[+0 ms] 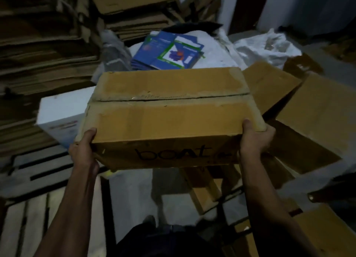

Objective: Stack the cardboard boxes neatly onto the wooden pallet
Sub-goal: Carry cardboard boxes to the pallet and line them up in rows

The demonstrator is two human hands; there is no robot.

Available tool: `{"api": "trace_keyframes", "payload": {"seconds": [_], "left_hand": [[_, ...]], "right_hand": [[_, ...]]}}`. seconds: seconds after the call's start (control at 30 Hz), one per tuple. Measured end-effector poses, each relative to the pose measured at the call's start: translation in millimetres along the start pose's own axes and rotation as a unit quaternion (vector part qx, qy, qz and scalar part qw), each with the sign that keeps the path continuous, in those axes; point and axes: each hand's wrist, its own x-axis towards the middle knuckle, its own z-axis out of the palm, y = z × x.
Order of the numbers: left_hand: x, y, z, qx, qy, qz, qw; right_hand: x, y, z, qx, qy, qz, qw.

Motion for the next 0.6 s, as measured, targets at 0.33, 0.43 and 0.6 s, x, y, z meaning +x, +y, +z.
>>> {"api": "trace_keyframes", "payload": {"seconds": [0.33,0.43,0.6], "left_hand": [[8.7,-3.4,-184.9,-0.01,0.213,-0.02,0.977],[12.2,-6.0,-249.5,0.007,0.26,-0.023,0.965],[19.9,-15.8,-349.0,0.002,0.324,-0.063,0.944]], "right_hand": [[-134.0,39.5,95.0,-0.071,-0.172,-0.013,0.982],[-185.0,63.4,129.1,-0.112,-0.235,-0.022,0.965],[-267.5,99.9,178.9,-0.206,-0.331,-0.043,0.92]]}}
